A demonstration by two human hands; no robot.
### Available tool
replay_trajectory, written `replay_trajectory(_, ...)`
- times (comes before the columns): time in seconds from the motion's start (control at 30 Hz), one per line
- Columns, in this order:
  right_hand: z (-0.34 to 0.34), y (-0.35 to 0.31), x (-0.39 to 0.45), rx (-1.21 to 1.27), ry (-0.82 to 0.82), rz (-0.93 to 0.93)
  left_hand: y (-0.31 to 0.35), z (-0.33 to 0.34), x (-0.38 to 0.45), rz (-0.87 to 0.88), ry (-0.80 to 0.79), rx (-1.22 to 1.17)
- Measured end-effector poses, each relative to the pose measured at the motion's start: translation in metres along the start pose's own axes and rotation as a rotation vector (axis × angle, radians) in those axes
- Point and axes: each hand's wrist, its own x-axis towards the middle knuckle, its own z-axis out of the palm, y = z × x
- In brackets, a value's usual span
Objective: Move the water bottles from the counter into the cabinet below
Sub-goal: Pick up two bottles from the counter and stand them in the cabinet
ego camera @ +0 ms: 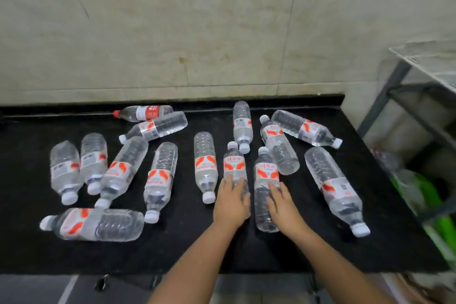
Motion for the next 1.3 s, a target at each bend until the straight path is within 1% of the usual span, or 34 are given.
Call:
replay_trajectory(0.07,-0.002,0.000,-0.004,-0.016,-0.023,0.036,-0.009,0.006,0.014,0.032,-0.064,0.008)
replay_trajectory(0.23,0.003,-0.005,-0.027,-0.005,-0.038,0.072,-0.031,0.005,0.007,0.093,-0.108,-0.035)
replay_trajectory(0.37,0.002,0.001,-0.053,-0.039,-0.040,0.077,-0.045,0.002,-0.031,0.159,-0.185,0.130)
replay_trajectory(0.5,0.005,0.001,-0.072,-0.097,-0.037,0.077,-0.052,-0.001,-0.063,0.169,-0.238,0.179)
replay_trajectory(0.53,0.003,0.001,-0.072,-0.104,-0.029,0.076,-0.053,-0.003,-0.067,0.170,-0.230,0.192)
replay_trajectory(0.63,-0.008,0.000,-0.055,-0.076,0.043,0.080,-0.049,-0.012,-0.062,0.247,-0.063,0.233)
replay_trajectory(0.73,-0.023,-0.011,-0.017,-0.112,0.095,0.127,-0.030,-0.026,-0.034,0.161,-0.069,0.262)
replay_trajectory(0.83,-0.033,-0.024,0.028,-0.165,0.080,0.179,-0.007,-0.035,0.013,0.105,-0.068,0.307)
replay_trajectory(0.9,-0.035,-0.029,0.055,-0.181,0.016,0.190,0.004,-0.037,0.043,0.057,-0.118,0.343)
replay_trajectory(1.0,-0.037,-0.031,0.082,-0.107,-0.129,0.252,0.010,-0.035,0.075,-0.050,-0.244,0.367)
replay_trajectory(1.1,-0.039,-0.027,0.095,-0.059,-0.175,0.277,0.009,-0.034,0.092,-0.116,-0.298,0.376)
replay_trajectory(1.2,-0.046,-0.030,0.090,-0.037,-0.145,0.277,0.010,-0.037,0.092,-0.125,-0.270,0.339)
replay_trajectory(1.3,-0.063,-0.039,0.075,0.000,-0.086,0.220,0.016,-0.051,0.078,-0.138,-0.178,0.177)
